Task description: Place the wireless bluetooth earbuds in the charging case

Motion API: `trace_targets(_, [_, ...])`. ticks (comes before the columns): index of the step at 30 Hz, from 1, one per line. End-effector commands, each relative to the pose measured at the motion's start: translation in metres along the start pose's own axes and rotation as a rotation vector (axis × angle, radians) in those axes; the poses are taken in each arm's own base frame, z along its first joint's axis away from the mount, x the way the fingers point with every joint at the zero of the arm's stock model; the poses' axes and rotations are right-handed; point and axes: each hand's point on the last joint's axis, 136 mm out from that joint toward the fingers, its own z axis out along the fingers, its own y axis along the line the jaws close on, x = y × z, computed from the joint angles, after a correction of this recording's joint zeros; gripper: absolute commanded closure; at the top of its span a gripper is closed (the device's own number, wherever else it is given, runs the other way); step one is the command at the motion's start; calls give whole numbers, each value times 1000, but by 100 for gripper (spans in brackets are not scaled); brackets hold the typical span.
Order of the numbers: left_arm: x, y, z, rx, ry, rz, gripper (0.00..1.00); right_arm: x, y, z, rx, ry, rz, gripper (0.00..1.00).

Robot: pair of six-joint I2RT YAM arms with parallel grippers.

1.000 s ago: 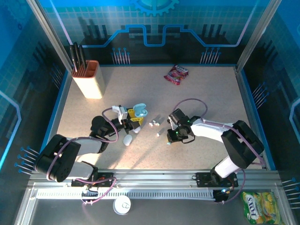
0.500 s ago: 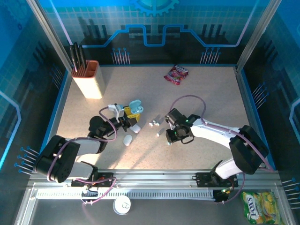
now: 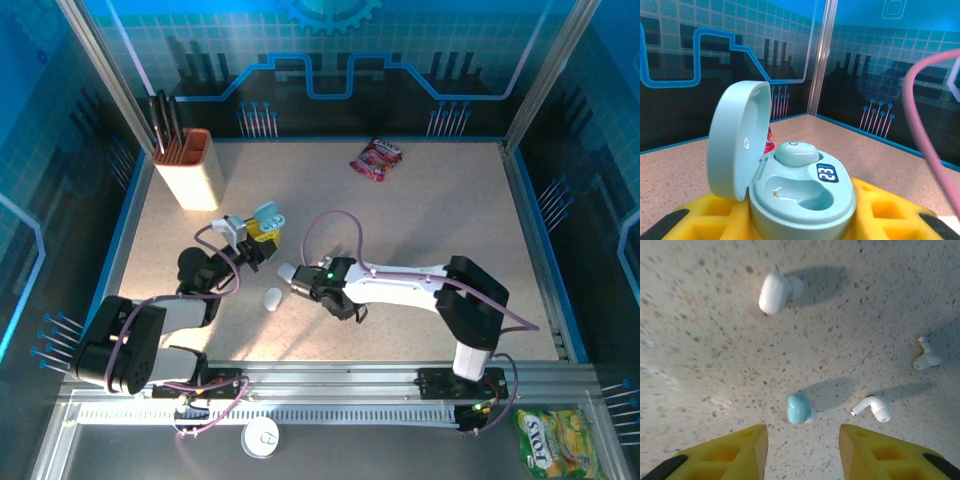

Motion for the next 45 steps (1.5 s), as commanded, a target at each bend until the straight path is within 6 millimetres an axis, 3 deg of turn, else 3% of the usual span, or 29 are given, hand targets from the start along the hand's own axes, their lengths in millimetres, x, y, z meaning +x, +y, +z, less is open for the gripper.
trace_targets(1, [-7, -1, -5, -1, -18, 9, 63, 4, -10, -2, 95, 30, -27, 57])
trace_targets(10, [-10, -5, -7, 11, -16, 20, 63, 3, 9, 17, 64, 68, -73, 63])
trace_targets(23, [-13, -7, -7, 20, -15, 23, 63, 10, 3, 34, 141, 131, -97, 71])
trace_targets(29, [-12, -9, -8, 26, -14, 23, 63, 14, -9, 36, 179, 144, -76, 71])
trace_targets(36, [-11, -10, -9, 29, -13, 24, 63, 14, -9, 41, 155, 145, -67, 75])
trace_targets(45, [-8, -9, -9, 27, -3, 32, 63, 9, -11, 27, 53, 73, 22, 78])
